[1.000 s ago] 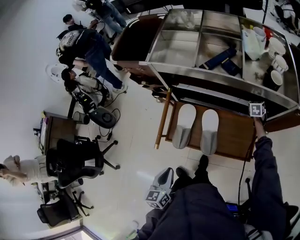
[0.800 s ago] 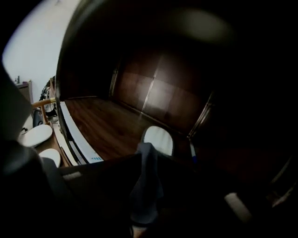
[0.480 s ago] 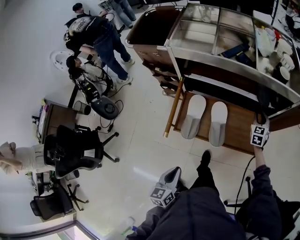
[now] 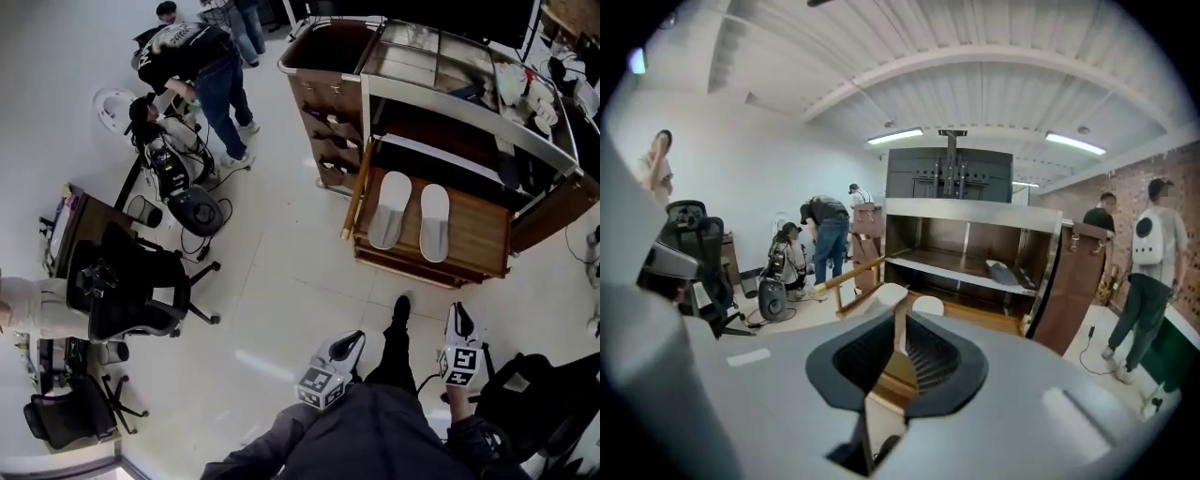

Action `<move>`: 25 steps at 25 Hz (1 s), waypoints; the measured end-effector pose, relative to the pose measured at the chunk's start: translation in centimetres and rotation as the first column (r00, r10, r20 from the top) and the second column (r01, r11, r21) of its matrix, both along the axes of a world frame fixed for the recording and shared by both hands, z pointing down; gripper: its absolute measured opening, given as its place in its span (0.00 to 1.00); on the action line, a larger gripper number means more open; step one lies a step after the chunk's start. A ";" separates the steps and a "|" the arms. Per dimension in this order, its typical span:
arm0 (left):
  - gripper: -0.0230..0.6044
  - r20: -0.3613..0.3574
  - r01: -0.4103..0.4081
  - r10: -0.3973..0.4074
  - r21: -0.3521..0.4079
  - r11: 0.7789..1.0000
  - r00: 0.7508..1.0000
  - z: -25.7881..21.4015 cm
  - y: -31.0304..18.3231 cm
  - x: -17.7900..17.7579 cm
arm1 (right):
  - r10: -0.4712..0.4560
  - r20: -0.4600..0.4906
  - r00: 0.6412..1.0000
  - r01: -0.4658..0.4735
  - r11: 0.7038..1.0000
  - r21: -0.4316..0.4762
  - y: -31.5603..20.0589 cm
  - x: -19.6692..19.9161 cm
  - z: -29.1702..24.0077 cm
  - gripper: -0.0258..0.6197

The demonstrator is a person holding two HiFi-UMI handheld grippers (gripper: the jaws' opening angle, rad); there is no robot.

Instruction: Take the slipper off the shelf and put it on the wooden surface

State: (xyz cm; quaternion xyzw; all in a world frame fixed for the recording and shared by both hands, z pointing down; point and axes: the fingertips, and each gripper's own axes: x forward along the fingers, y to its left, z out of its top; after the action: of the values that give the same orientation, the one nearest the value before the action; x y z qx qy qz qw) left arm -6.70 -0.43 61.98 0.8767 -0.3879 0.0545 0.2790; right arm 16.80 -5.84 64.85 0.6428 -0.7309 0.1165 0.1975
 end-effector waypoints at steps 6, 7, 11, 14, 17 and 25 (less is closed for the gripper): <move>0.08 -0.039 -0.055 0.056 0.023 0.998 0.998 -1.0 4.0 -1.9 | 0.014 0.006 1.000 -0.014 1.000 -0.007 11.3 -7.8 -1.9 0.04; 0.08 -0.045 -0.063 0.064 0.030 0.998 0.997 -1.2 4.3 -1.9 | 0.012 0.014 1.000 -0.012 1.000 -0.012 12.3 -8.7 -1.9 0.04; 0.08 -0.075 -0.090 0.095 0.067 0.994 0.993 -2.1 5.2 -1.2 | -0.088 -0.024 0.996 0.087 0.996 -0.029 14.6 -11.8 -2.3 0.04; 0.08 -0.094 -0.099 0.106 0.084 0.992 0.990 -2.6 5.4 -0.7 | -0.104 -0.046 0.994 0.102 0.994 -0.043 14.4 -11.7 -3.1 0.04; 0.06 -0.098 -0.107 0.117 0.095 0.990 0.988 -2.9 6.2 -0.2 | -0.107 -0.051 0.993 0.105 0.994 -0.028 14.0 -11.7 -4.1 0.04; 0.06 -0.084 -0.064 0.072 0.093 0.994 0.994 -3.8 6.6 -1.7 | -0.221 -0.057 0.974 0.221 0.975 0.005 13.0 -14.4 -4.6 0.04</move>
State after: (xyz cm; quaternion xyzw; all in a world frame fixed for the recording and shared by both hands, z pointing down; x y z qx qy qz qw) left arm -8.40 6.20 58.17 0.9027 -0.3474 0.0078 0.2537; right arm 2.37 7.14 60.23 0.5616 -0.7927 0.0716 0.2260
